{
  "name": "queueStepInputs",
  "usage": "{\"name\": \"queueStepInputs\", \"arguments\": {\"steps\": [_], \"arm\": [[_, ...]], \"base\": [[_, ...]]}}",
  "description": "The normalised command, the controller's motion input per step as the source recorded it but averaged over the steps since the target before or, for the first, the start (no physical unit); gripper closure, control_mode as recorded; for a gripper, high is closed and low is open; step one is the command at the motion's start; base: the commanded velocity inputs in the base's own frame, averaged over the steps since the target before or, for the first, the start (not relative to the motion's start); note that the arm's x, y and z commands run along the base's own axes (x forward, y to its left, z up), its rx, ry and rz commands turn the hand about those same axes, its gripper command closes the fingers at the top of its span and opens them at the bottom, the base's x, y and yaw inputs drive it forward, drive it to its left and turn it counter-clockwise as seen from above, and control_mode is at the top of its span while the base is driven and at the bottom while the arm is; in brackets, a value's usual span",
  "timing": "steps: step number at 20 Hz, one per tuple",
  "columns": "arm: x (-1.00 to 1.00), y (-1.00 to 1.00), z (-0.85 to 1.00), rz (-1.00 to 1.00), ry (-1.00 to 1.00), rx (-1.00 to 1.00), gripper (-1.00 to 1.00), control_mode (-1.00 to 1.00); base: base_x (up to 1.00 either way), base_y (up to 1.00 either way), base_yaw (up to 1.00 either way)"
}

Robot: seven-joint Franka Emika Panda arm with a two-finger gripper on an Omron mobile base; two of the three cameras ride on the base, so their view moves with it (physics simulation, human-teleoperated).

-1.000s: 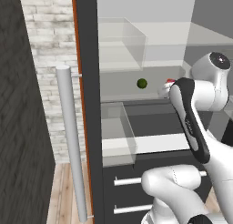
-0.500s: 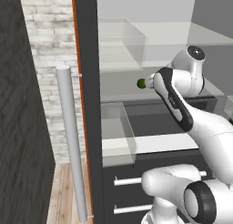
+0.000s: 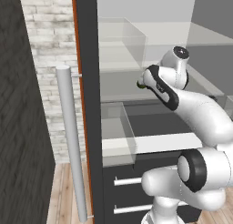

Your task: Take the cheese, steak, and lime from the fridge and place them on the plate on the dining counter to create an appetizer plate.

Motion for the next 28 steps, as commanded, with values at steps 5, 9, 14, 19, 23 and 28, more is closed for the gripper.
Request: {"name": "queueStepInputs", "arguments": {"steps": [5,9,14,19,23,28], "arm": [[0.63,-0.02,-0.34,0.0,0.0,0.0,-1.0,-1.0],[0.71,-0.09,-0.22,0.0,0.01,0.0,-1.0,-1.0],[0.68,-0.1,-0.22,0.0,0.03,0.0,-1.0,-1.0],[0.65,-0.03,-0.23,0.0,0.05,0.0,-1.0,-1.0],[0.62,-0.04,-0.21,0.0,0.03,0.0,-1.0,-1.0],[0.22,-0.04,-0.34,0.0,0.05,0.0,-1.0,-1.0]], "base": [[0.0,0.0,0.0],[0.0,0.0,0.0],[0.0,0.0,0.0],[0.0,0.0,0.0],[0.0,0.0,0.0],[0.0,0.0,0.0]]}}
